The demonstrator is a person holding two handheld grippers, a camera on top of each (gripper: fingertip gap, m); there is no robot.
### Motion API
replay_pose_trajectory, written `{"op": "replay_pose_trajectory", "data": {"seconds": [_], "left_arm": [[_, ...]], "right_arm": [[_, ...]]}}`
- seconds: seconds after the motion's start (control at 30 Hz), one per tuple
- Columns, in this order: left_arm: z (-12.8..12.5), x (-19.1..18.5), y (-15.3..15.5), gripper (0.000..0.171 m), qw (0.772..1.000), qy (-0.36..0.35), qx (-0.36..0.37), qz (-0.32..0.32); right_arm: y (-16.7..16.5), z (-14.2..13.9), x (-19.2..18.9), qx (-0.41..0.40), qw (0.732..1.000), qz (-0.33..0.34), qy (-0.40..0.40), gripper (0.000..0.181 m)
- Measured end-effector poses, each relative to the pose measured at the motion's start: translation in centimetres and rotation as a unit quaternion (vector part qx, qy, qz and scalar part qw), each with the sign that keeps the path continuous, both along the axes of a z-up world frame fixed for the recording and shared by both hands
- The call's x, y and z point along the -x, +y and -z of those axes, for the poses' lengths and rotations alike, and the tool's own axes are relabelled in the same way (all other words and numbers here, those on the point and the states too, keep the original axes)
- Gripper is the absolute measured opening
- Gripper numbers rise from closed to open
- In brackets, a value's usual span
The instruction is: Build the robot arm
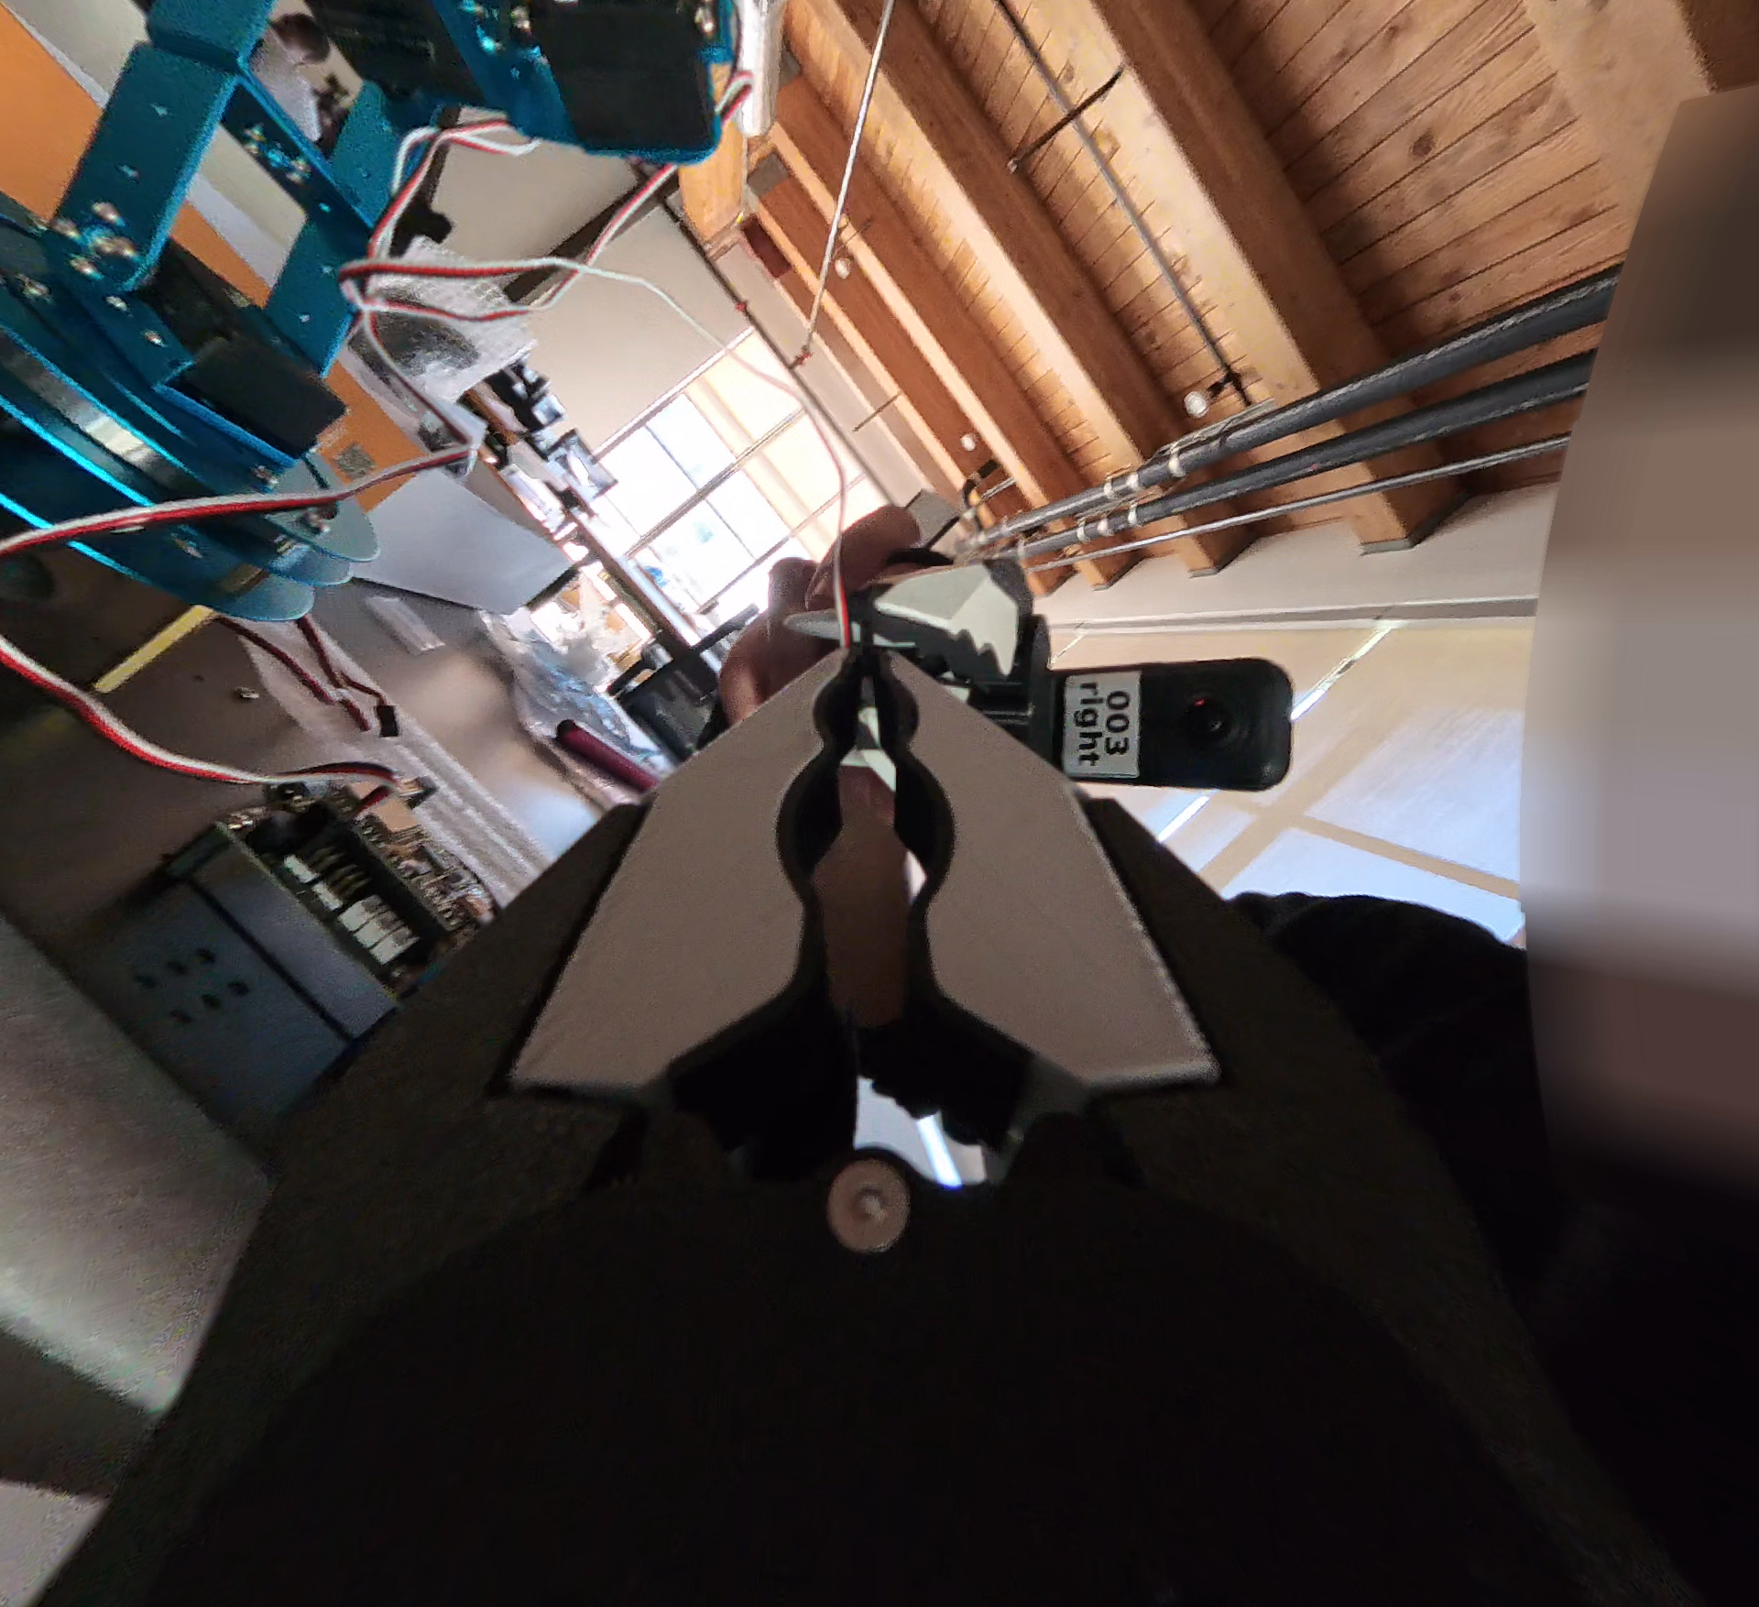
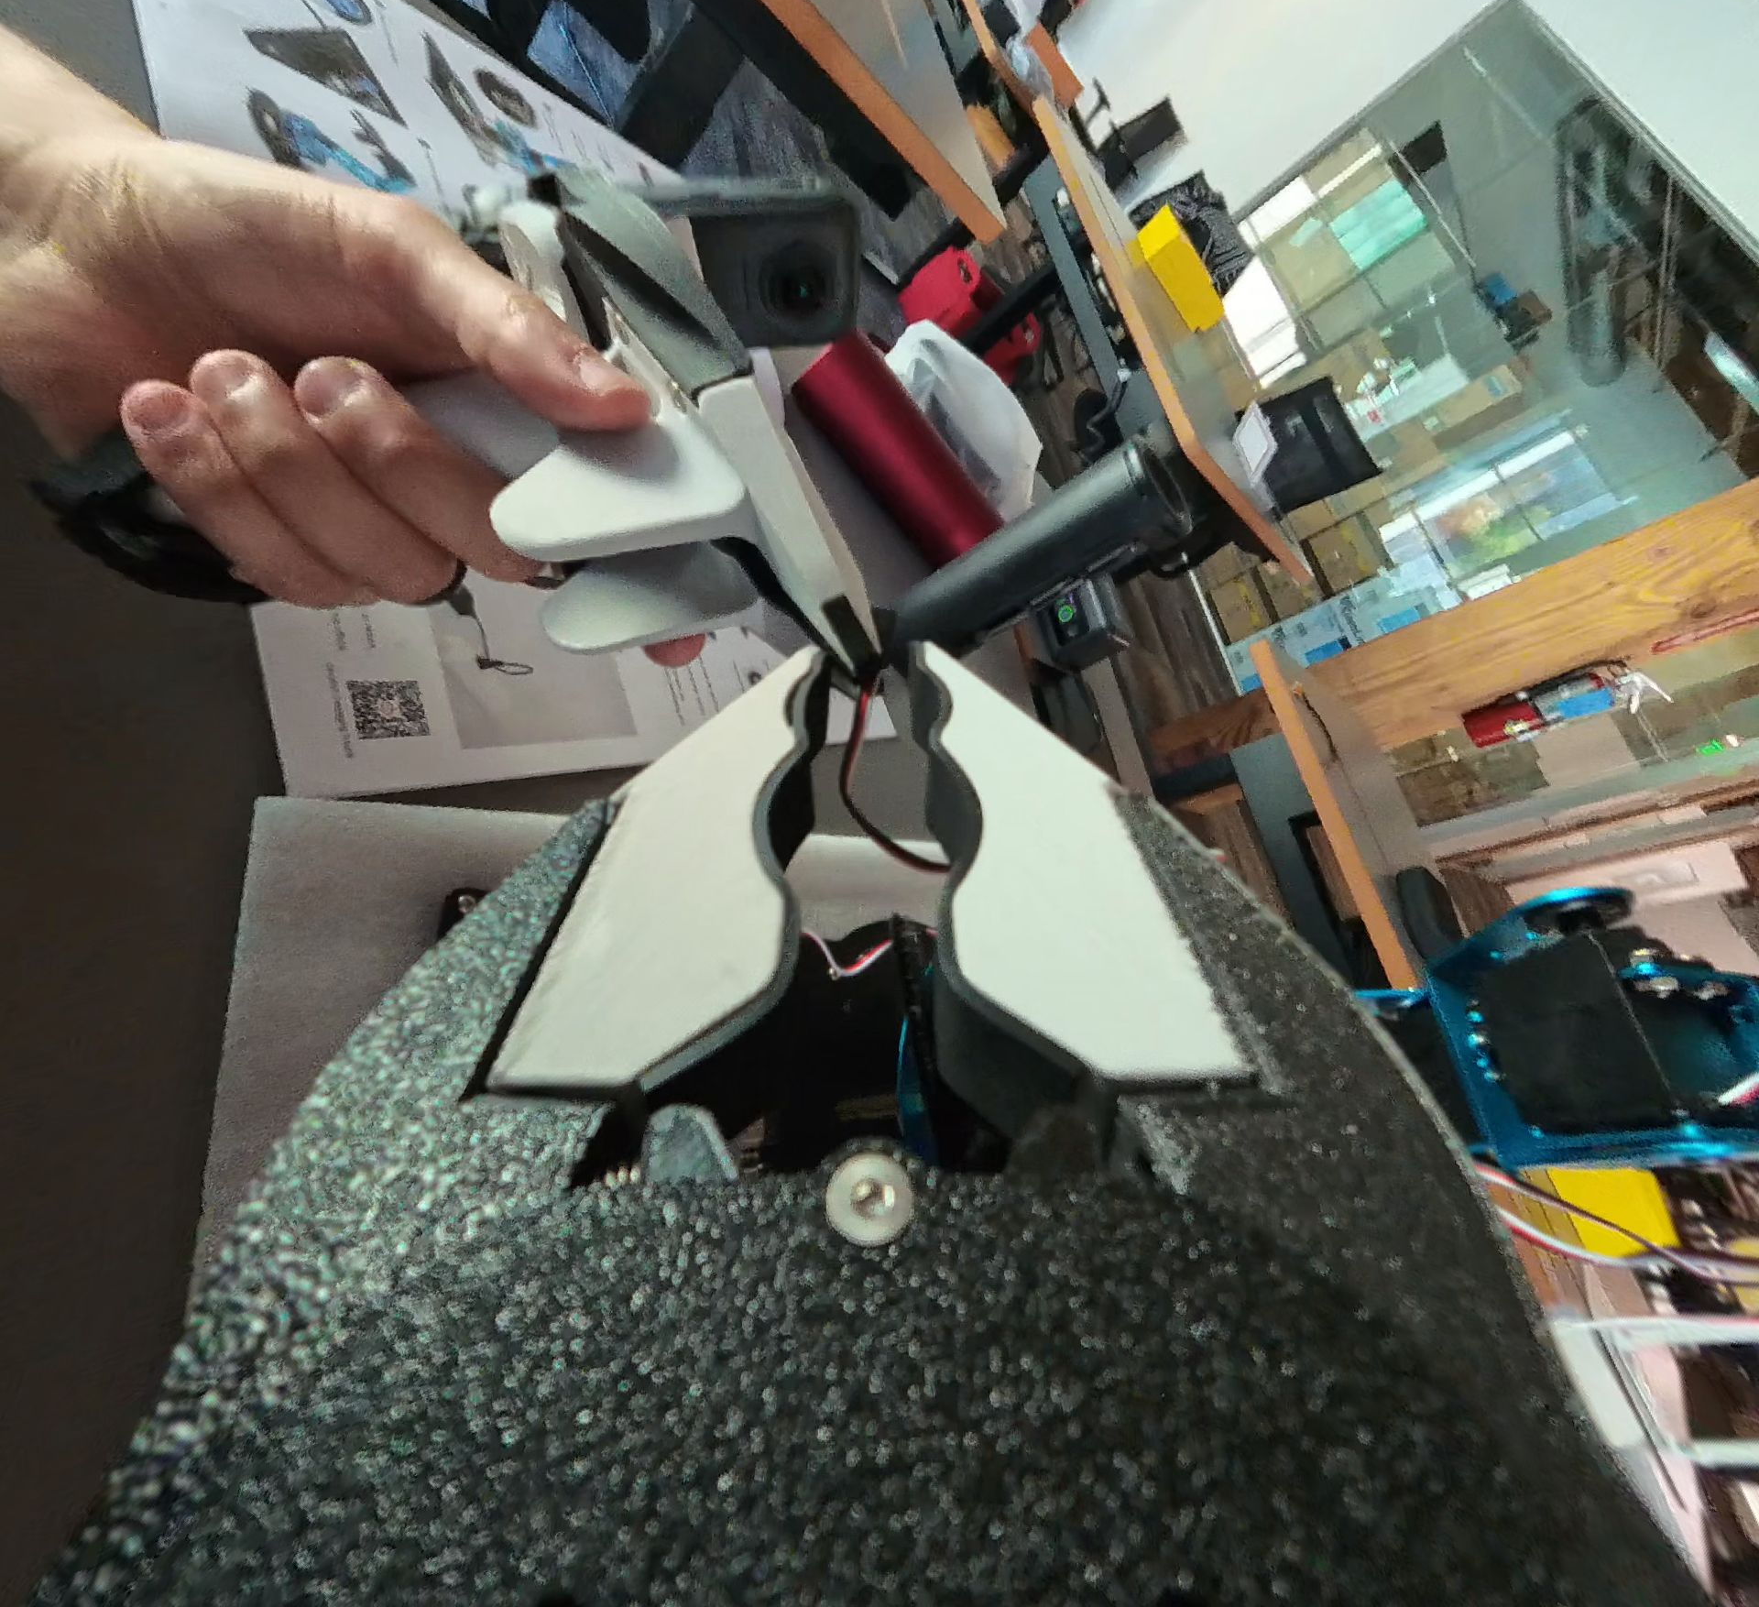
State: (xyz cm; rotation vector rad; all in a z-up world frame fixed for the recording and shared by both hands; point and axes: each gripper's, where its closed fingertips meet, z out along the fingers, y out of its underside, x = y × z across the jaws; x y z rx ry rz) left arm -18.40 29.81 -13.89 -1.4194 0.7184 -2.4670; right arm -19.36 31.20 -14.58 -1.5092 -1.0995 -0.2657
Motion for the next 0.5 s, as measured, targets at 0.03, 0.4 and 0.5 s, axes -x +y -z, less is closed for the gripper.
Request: {"op": "replay_pose_trajectory", "data": {"seconds": [0.03, 0.4, 0.5], "left_arm": [[-0.1, 0.0, -0.1, 0.001, 1.000, -0.007, 0.011, 0.006], [0.4, 0.3, -0.7, 0.005, 0.997, -0.003, 0.042, 0.068], [0.4, 0.6, -1.0, 0.010, 0.997, 0.006, 0.005, 0.071]], "right_arm": [[-0.1, -0.1, 0.0, -0.001, 1.000, -0.006, 0.001, 0.015], [-0.8, 0.8, 0.3, 0.033, 0.998, -0.059, 0.016, 0.008], [-0.9, 1.1, 0.4, 0.039, 0.997, -0.066, 0.001, 0.007]]}}
